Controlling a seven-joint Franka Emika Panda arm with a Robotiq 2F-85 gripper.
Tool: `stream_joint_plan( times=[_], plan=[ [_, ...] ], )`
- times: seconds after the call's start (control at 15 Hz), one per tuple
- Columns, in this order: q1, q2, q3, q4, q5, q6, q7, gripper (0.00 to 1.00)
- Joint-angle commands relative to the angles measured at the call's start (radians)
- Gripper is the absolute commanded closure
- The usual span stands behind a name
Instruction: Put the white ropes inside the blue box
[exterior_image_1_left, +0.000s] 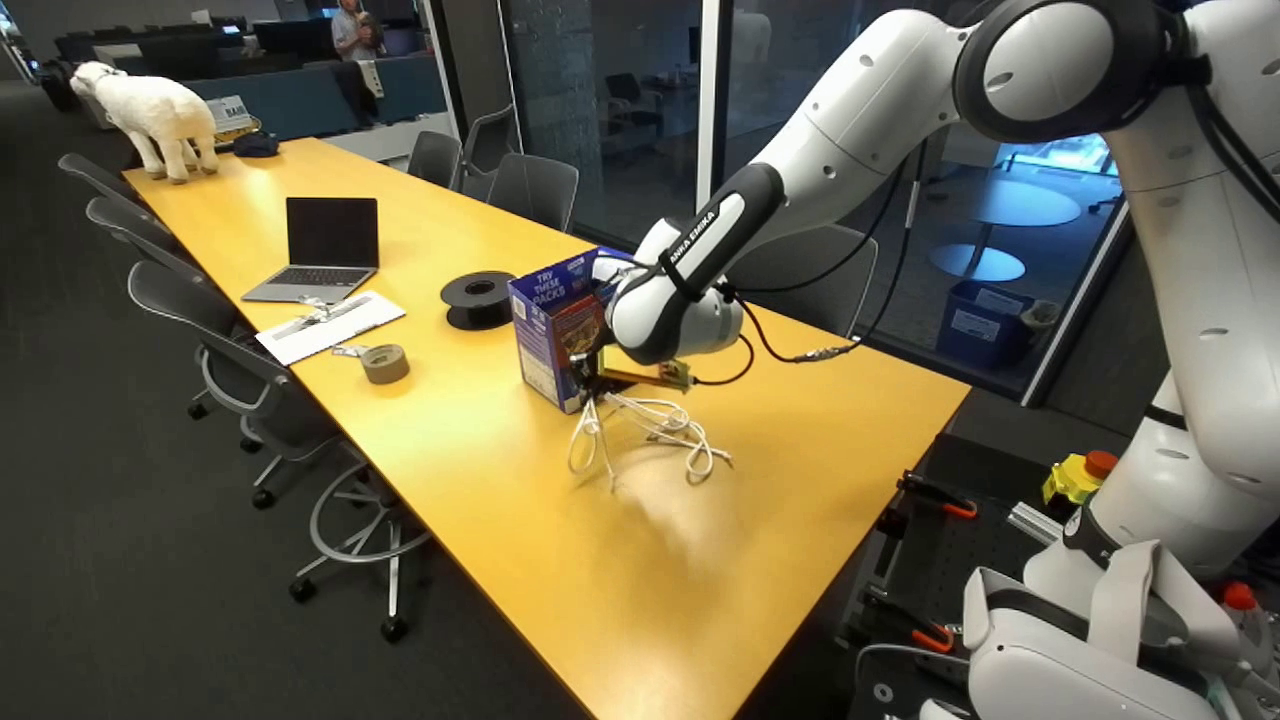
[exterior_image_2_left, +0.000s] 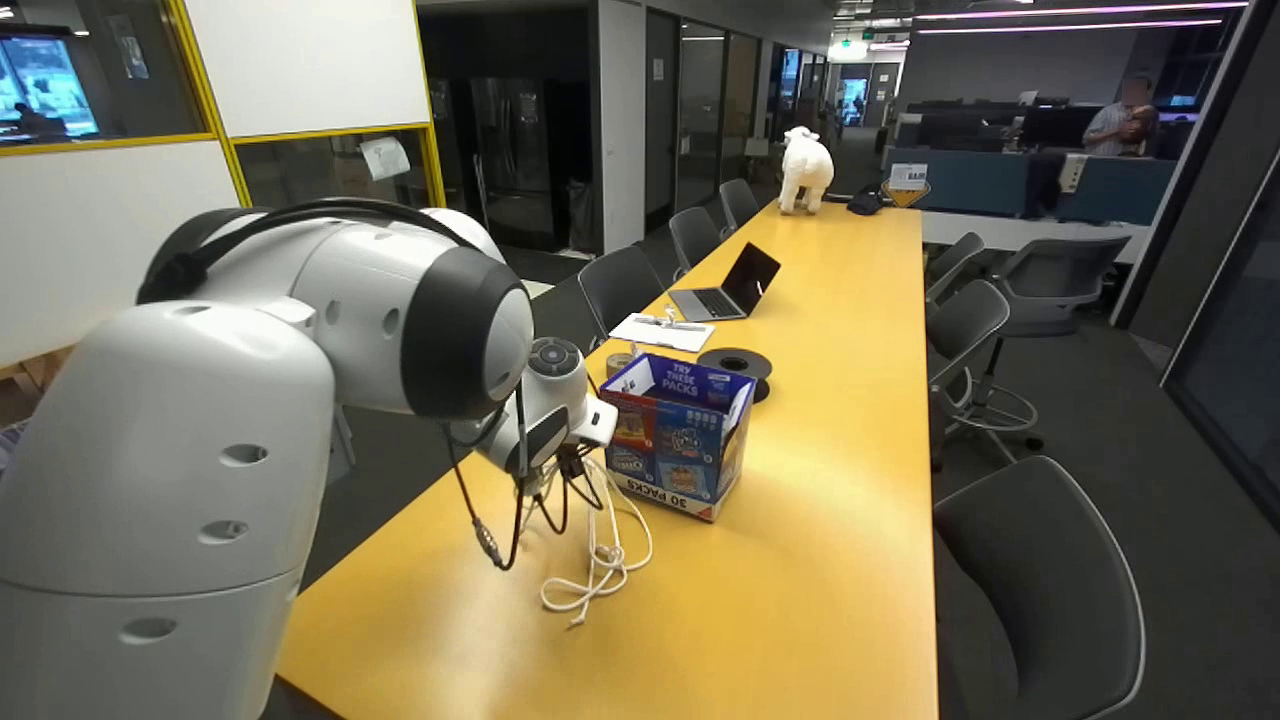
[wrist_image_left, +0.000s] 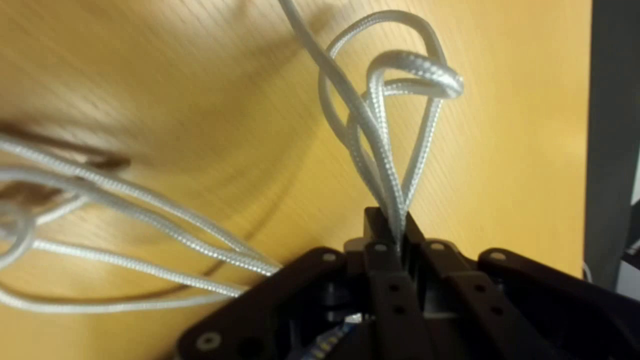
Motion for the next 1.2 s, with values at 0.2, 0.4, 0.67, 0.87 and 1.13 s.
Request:
stream_joint_plan(
  times=[0.2, 0.4, 0.67, 0.87, 1.13],
  plan=[
    [0.117, -0.111, -0.237, 0.206, -0.103, -0.104, 0.025, 0.93],
    [0.214, -0.151, -0.408, 0.309, -0.208, -0.18, 0.152, 0.92],
    [0.364, -0.137, -0.632, 0.522, -0.408, -0.334, 0.426, 0.92],
    [0.427, -0.099, -0.704, 0.694, -0.492, -0.471, 0.578, 0.92],
    [0.398, -0.055, -0.649, 0.902, -0.69, -0.657, 0.781, 0.93]
  ],
)
